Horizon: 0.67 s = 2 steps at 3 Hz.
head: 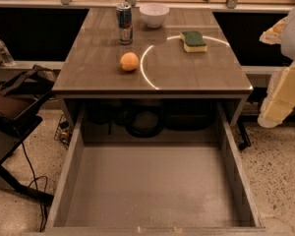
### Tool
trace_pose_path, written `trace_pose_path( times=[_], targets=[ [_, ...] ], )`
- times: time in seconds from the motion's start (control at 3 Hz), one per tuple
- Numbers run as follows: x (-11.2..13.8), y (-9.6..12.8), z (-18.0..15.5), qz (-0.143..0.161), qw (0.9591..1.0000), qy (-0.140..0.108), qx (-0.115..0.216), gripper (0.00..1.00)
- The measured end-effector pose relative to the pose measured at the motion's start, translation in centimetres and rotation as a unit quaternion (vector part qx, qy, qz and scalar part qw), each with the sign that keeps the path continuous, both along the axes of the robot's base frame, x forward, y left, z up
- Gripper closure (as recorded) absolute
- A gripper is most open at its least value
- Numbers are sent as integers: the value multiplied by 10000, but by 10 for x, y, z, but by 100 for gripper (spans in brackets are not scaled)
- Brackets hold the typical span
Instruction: Place sponge into top drawer
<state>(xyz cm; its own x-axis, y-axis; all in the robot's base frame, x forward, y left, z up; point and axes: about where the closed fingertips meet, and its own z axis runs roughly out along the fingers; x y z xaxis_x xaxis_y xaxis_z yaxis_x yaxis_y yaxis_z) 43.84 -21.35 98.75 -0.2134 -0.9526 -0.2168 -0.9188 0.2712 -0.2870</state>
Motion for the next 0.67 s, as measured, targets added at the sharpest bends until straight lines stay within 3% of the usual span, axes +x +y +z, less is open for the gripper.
trace_pose_path(
  times=[0.33, 0.67],
  targets=[
    [2, -1, 0, -22, 10000, -39, 22, 0],
    [47, -18, 4, -545, 9942, -767, 521, 0]
  ],
)
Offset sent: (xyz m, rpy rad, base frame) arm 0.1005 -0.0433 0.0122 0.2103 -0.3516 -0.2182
